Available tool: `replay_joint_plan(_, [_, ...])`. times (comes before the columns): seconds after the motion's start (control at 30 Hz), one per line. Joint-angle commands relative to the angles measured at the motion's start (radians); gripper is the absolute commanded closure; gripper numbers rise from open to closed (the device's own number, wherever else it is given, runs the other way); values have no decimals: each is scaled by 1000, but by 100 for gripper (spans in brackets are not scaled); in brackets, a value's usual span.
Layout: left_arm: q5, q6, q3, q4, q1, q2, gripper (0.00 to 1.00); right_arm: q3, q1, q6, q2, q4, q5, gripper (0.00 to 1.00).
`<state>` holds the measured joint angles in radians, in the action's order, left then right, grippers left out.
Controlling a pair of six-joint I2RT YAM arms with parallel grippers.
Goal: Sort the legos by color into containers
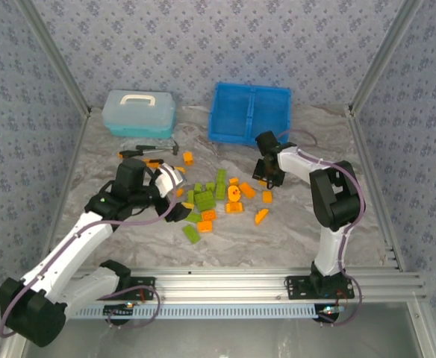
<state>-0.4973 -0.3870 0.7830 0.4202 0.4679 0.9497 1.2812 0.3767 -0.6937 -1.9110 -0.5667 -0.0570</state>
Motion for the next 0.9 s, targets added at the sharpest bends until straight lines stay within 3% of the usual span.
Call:
replay_joint_plan(0.0, [32,-39,-4,-18,8,-36,1,9,-2,-27,-11,-4,-13,60])
replay_joint_plan(0.17, [39,-45,-18,-25,8,-51,1,19,-2,-17,49,-30,-13,69])
replay_joint_plan(0.37, [45,-49,-26,-37,8,-57,1,74,45,8,247,-86,-117,69])
replay_joint_plan(0.5, [41,-44,-33,-57,8,-57,1,161,55,39,289,-70,-168,70])
replay_joint_plan(0.63, [47,-41,-40,-69,8,-60,1,329,32,117,194,-55,-212,69])
replay_joint_plan(0.87, [122,-10,-39,-60,38,-56,1,665,-49,176,-116,-63,-214,69])
